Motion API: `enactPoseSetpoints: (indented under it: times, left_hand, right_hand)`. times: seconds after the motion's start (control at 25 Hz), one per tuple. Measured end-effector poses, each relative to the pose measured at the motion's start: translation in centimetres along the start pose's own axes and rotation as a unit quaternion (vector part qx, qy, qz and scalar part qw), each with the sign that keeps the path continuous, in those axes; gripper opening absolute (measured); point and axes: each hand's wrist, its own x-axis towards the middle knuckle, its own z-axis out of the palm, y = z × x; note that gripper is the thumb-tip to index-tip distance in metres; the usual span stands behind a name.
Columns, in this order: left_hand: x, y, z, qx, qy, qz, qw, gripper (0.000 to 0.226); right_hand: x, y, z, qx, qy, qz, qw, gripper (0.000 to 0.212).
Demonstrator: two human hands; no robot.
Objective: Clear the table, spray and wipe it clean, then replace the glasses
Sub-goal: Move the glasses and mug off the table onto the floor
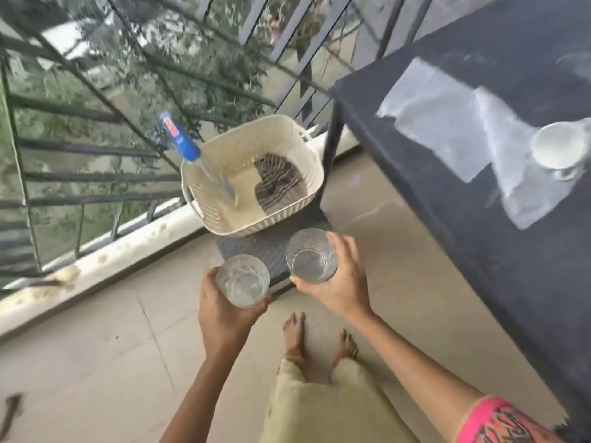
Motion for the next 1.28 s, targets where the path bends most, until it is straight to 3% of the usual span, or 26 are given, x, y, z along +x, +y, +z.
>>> enactPoseSetpoints:
  times: [0.24,0.48,0.8,1.04,1.28]
  left_hand:
    - [6.5,-7.7,4.7,-0.025,0.031,-0.049,0.998,0.090]
    - [9.8,-10.3,6.1,-0.051,0.010,-0.004,0.999,0.086]
    - [10.0,-10.4,6.4,-0.077,-0.028,0.011,0.997,0.089]
    - [9.5,-9.5,4.2,-0.023,-0.096,-0.014,0.995,0.125]
    - [5.1,-1.2,0.1,0.117,-0.036,0.127,0.984,0.114]
  right_hand:
    - [2.9,3.8,9.9,-0.053,-0.070,0.005,0.996,0.096]
    - [4.3,5.2,13.5,-0.049,-0.073,-0.007,0.996,0.096]
    - [4.1,5.3,14.2,-0.056,-0.072,-0.011,0.996,0.105]
    - [3.7,3.7,13.4,-0.056,-0.125,0.011,0.991,0.120]
    - [3.6,-3.3,7.7,-0.024,-0.055,-0.048,0.997,0.098]
